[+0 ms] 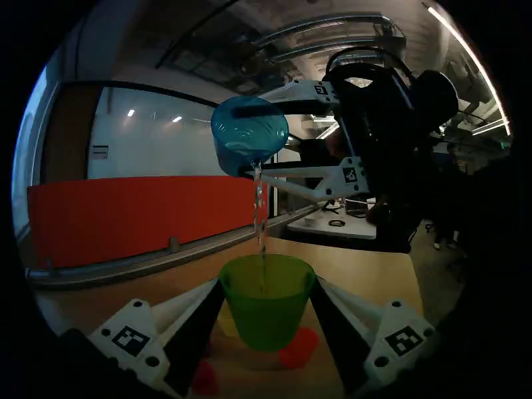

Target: Pour water

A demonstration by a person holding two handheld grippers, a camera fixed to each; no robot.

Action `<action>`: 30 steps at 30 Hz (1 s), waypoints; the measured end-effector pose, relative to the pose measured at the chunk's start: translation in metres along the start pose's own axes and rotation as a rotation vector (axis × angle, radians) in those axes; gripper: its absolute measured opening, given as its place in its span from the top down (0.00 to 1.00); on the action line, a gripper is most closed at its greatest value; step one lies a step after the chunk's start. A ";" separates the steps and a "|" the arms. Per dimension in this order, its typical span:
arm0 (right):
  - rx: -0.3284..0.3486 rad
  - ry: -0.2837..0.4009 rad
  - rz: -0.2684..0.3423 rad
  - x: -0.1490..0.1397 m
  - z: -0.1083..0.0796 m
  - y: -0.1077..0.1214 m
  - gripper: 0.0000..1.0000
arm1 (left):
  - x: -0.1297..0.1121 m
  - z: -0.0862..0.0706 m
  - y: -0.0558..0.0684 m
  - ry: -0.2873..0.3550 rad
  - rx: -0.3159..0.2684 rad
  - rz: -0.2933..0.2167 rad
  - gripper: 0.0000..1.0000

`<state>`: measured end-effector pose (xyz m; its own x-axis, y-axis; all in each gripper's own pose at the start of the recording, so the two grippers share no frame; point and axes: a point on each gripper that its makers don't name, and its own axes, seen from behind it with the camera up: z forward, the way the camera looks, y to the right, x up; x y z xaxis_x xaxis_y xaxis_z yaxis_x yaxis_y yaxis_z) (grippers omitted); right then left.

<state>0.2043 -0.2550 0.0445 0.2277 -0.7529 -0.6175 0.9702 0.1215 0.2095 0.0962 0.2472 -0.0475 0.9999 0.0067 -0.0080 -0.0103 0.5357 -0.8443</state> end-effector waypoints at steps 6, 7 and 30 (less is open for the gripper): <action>-0.009 0.000 -0.030 0.000 0.001 0.003 0.13 | -0.001 0.000 0.001 -0.001 0.001 0.001 0.13; -0.010 0.000 -0.033 0.000 0.001 0.003 0.13 | -0.001 0.000 0.001 -0.001 0.000 0.001 0.13; -0.059 0.000 -0.145 0.002 -0.002 0.022 0.13 | 0.002 0.003 0.005 -0.001 -0.006 0.008 0.13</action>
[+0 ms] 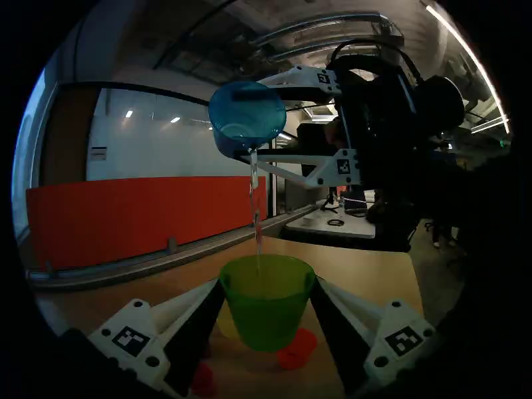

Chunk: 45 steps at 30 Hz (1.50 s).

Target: Pour water

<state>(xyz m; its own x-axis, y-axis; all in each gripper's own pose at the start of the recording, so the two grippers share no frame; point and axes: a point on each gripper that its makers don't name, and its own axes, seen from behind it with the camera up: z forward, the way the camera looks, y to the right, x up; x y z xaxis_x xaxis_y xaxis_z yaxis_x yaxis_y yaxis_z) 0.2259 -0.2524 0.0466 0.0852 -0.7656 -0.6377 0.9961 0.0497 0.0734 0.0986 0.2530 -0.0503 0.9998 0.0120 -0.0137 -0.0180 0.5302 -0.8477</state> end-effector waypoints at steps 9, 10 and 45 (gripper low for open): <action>-0.014 0.001 -0.046 0.002 0.000 0.006 0.13 | 0.001 0.001 0.000 0.005 0.000 -0.004 0.13; -0.014 0.001 -0.053 0.003 0.000 0.006 0.13 | 0.000 0.001 0.000 0.005 -0.001 -0.004 0.13; -0.048 0.022 -0.295 0.018 0.000 0.011 0.13 | 0.005 0.003 0.000 0.014 0.001 -0.002 0.13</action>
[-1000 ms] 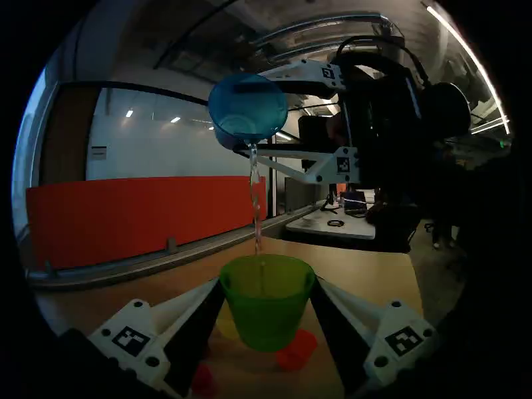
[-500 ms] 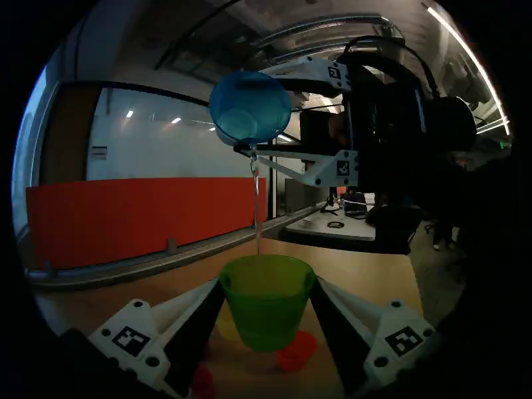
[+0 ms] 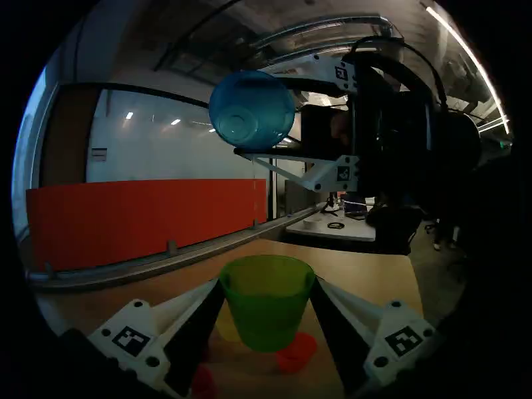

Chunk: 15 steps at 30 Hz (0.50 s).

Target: Pour water

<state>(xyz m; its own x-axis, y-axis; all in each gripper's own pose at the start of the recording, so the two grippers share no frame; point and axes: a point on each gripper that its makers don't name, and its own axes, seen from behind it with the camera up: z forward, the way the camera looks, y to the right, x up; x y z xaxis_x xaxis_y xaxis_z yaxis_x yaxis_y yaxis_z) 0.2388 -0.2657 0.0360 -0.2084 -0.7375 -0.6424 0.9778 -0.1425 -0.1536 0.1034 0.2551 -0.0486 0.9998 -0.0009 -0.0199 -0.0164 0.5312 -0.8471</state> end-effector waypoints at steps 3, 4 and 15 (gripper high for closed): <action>0.001 0.002 0.003 0.001 -0.001 0.000 0.13 | 0.000 0.000 0.000 0.000 0.002 0.000 0.13; 0.002 0.003 0.008 0.001 -0.001 0.000 0.13 | 0.000 0.000 0.000 0.000 0.002 0.001 0.13; 0.002 -0.002 0.117 -0.003 -0.003 0.000 0.13 | 0.003 -0.002 0.002 0.002 0.002 0.007 0.13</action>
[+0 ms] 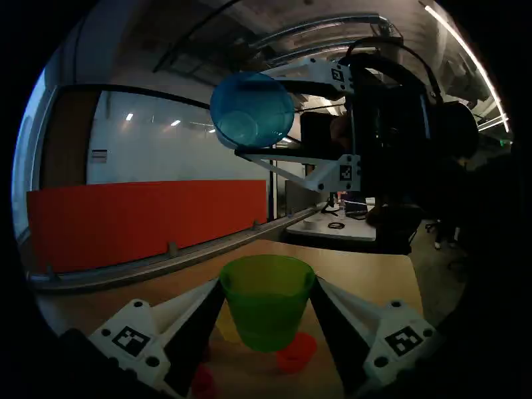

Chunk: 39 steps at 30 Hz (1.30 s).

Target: Pour water

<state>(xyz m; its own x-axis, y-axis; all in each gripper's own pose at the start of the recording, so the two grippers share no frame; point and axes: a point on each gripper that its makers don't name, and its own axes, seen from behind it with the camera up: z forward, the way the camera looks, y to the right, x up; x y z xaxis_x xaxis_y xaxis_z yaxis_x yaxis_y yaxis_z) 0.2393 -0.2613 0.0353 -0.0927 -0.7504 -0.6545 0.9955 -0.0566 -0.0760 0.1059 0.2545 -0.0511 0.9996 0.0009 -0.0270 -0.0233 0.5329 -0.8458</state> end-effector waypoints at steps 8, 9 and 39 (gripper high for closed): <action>0.028 0.000 0.209 -0.003 -0.003 -0.009 0.13 | 0.003 0.000 0.000 0.001 0.000 0.003 0.13; 0.032 -0.001 0.244 -0.003 -0.004 -0.010 0.13 | 0.003 0.000 0.000 0.001 0.001 0.003 0.13; 0.207 0.069 1.288 0.015 -0.019 -0.042 0.13 | 0.002 0.003 0.003 -0.014 0.003 0.022 0.13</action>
<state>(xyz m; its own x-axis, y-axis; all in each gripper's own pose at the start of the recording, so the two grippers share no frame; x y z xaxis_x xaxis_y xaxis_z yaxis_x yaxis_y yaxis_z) 0.1958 -0.2577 0.0146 0.9287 -0.3070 -0.2079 0.3542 0.5687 0.7424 0.1080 0.2588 -0.0522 0.9990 0.0243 -0.0379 -0.0450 0.5351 -0.8436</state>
